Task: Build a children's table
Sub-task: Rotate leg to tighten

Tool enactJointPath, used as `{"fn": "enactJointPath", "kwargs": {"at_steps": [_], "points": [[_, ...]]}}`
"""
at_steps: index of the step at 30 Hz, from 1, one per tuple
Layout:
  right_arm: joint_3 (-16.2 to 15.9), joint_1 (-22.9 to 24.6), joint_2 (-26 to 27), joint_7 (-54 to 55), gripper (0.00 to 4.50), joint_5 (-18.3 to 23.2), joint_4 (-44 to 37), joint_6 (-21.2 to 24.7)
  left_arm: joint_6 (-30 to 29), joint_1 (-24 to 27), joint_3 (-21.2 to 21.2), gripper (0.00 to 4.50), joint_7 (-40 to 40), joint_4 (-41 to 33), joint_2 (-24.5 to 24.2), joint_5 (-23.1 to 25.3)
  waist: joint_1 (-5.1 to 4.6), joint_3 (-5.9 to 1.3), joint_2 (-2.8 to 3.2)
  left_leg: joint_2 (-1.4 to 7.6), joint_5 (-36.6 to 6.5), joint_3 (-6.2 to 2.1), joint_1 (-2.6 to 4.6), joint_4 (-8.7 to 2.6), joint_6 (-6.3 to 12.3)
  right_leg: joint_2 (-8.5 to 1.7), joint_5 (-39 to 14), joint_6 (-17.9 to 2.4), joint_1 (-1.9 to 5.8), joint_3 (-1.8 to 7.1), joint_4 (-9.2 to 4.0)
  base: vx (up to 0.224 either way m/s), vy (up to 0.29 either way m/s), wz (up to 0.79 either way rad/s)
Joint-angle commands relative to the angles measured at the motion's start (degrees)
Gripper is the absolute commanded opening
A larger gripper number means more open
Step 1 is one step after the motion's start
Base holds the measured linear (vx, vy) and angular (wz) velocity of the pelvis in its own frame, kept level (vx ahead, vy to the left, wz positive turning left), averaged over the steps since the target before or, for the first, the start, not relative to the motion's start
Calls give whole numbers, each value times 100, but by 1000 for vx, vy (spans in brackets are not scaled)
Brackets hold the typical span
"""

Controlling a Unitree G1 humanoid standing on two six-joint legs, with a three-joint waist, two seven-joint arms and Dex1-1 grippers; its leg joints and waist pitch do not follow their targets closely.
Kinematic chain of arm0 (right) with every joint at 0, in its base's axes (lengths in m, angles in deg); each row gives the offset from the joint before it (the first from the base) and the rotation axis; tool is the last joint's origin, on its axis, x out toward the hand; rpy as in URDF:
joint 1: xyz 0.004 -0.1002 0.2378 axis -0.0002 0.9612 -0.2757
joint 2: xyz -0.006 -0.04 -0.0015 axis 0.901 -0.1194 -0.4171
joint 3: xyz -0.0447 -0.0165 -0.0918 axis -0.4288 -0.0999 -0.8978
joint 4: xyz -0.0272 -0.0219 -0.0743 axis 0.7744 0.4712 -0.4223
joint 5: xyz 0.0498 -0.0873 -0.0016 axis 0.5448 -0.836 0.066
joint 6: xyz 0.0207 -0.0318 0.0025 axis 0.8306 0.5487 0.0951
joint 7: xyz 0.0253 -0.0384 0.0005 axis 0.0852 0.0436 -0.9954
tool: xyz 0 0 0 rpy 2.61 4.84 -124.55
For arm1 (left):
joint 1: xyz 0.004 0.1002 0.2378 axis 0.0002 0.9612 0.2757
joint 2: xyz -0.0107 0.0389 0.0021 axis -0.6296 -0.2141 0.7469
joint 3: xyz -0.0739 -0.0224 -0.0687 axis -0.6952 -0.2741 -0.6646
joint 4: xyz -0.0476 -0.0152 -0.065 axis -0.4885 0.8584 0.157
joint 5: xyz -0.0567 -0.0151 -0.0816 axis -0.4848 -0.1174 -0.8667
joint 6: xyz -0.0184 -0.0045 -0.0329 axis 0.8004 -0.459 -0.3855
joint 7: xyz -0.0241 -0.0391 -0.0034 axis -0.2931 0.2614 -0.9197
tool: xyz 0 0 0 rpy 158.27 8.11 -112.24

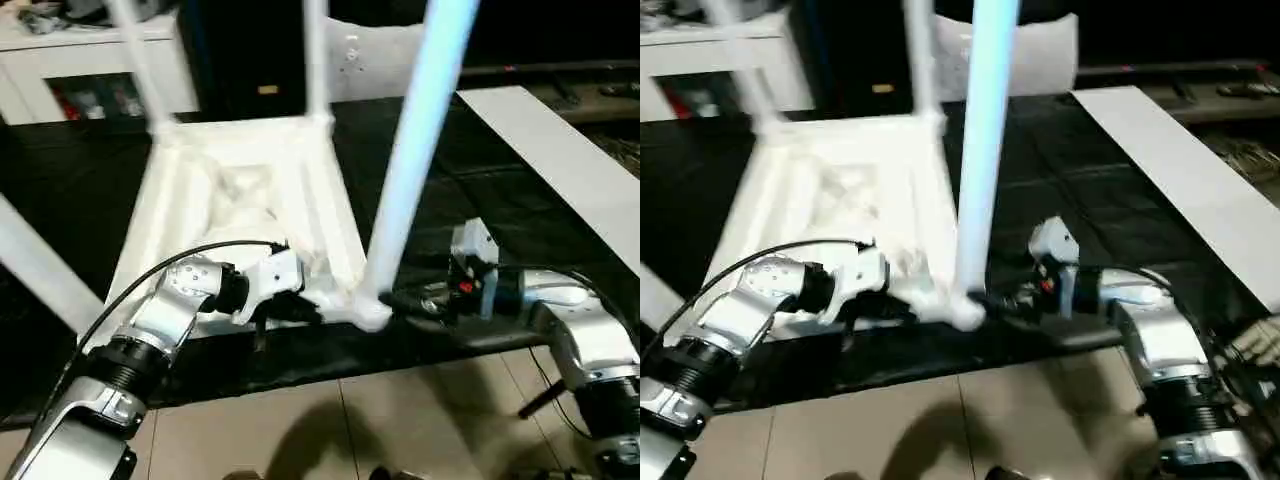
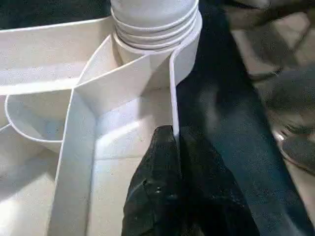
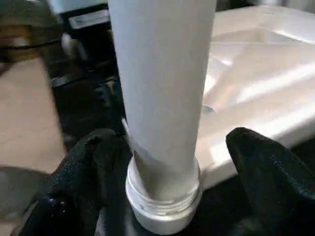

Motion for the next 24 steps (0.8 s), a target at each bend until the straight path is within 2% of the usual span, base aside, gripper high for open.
{"fn": "enactJointPath", "kwargs": {"at_steps": [1, 2, 6, 9, 10, 13, 18, 20, 21, 23, 24], "points": [[-146, -58, -115, -402, 361, 112, -58, 24, 369, -218, 241, 0, -509, -3, -57, -3, -19, -460, -70, 5, -971, 115, -7, -394, 535, -208, -2788, -252, 401, 268, -440, 0, 0, 0], [-184, -97, -112, -488, 354, 117, -21, 22, 427, -258, 259, 0, -624, 42, -64, -16, -18, -460, -82, 9, -920, 114, -31, -399, 545, -214, -2734, -264, 414, 281, -425, 0, 0, 0], [-315, -263, -27, -693, 311, 115, 184, 60, 645, -411, 320, 0, -836, 240, -42, 21, 9, -481, -79, 7, -765, 117, -48, -392, 540, -221, -2628, -332, 419, 297, -392, 0, 0, 0], [-368, -319, -5, -725, 298, 101, 259, 37, 685, -473, 323, 0, -863, 305, -10, 27, 29, -481, -86, 3, -730, 124, -61, -387, 521, -231, -2645, -316, 430, 299, -391, 0, 0, 0], [-371, -336, 13, -730, 275, 99, 288, 38, 700, -490, 322, 0, -868, 330, 0, 25, 44, -484, -84, 4, -692, 126, -52, -387, 514, -234, -2648, -311, 422, 301, -392, 0, 0, 0], [-406, -378, 53, -807, 261, 114, 347, 50, 782, -552, 317, 0, -863, 450, 37, 26, 80, -495, -93, 16, -640, 127, -51, -386, 519, -229, -2541, -342, 421, 306, -369, 0, 0, 0], [-490, -415, 91, -932, 221, 130, 375, 138, 902, -617, 304, 0, -848, 668, 60, 71, 93, -481, -98, 0, -696, 131, -54, -385, 480, -230, -2751, -232, 420, 288, -406, 0, 0, 0], [-435, -377, 111, -913, 204, 284, 293, 385, 773, -608, 209, 0, -716, 689, 60, 38, 92, -481, -98, 1, -719, 128, -53, -386, 459, -225, -2797, -193, 421, 279, -415, 0, 0, 0], [-435, -377, 111, -913, 204, 284, 293, 385, 773, -608, 209, 0, -716, 689, 60, 38, 97, -483, -119, -6, -702, 132, -60, -383, 463, -227, -2799, -178, 425, 279, -415, 0, 0, 0], [-269, -339, 229, -598, 196, 494, 160, 899, 565, -598, 109, 0, -494, 679, 85, 22, 101, -481, -111, 1, -653, 125, -64, -388, 455, -224, -2785, -170, 423, 281, -406, 0, 0, 0], [-241, -331, 267, -485, 196, 492, 140, 950, 503, -595, 82, 0, -448, 663, 100, 9, 93, -478, -111, 0, -643, 129, -64, -387, 444, -215, -2774, -165, 423, 282, -409, 0, 0, 0]]}}
